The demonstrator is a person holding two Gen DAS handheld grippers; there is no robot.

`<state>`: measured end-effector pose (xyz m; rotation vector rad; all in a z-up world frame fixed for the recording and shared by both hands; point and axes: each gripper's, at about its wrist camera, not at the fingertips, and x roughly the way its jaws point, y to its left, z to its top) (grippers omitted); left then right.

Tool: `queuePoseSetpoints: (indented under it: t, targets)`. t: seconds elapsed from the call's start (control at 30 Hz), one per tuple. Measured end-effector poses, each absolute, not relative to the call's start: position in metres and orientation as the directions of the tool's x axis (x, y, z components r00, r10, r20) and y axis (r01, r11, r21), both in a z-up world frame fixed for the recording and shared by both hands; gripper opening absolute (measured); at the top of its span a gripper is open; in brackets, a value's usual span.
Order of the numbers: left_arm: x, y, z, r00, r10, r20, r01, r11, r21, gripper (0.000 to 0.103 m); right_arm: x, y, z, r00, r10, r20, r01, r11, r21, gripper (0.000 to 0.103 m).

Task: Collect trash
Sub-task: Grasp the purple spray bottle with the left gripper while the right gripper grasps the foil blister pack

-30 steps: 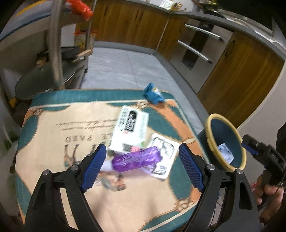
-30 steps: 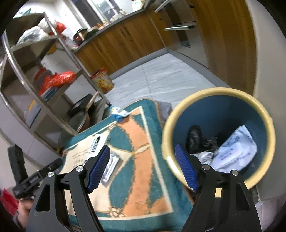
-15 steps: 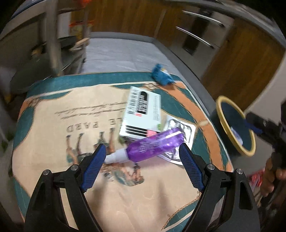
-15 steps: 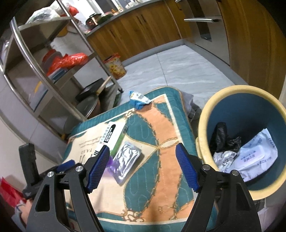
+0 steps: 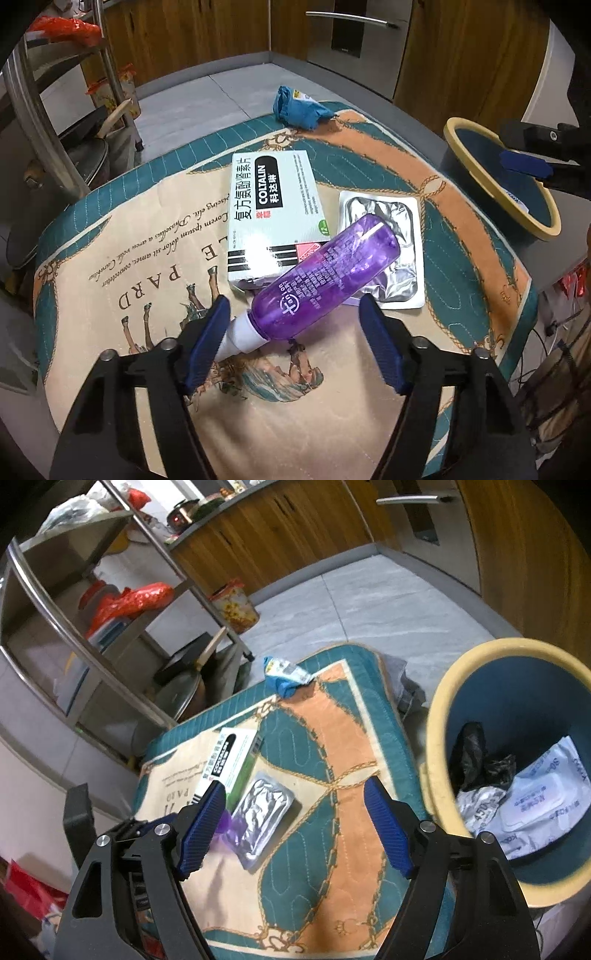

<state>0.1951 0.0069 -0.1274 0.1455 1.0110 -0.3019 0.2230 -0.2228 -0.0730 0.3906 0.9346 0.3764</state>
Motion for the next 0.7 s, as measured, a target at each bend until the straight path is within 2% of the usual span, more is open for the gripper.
queuePoseSetpoints:
  t: [0.27, 0.4, 0.7]
  targets:
    - [0.186, 0.003, -0.126, 0.497, -0.171, -0.85, 0.348, 0.937, 0.015, 0.046, 0.226, -0.193, -0.093, 0.455, 0.498, -0.738, -0.164, 0.862, 0.48, 0.078]
    - [0.18, 0.006, -0.125, 0.483, -0.192, -0.854, 0.361, 0.933, -0.005, 0.035, 0.228, -0.18, -0.102, 0.419, 0.5, -0.758, -0.158, 0.862, 0.481, 0.078]
    - [0.159, 0.024, -0.119, 0.46, -0.226, -0.859, 0.347, 0.936, -0.061, 0.032, 0.232, -0.151, -0.118, 0.374, 0.456, -0.808, -0.131, 0.888, 0.44, 0.08]
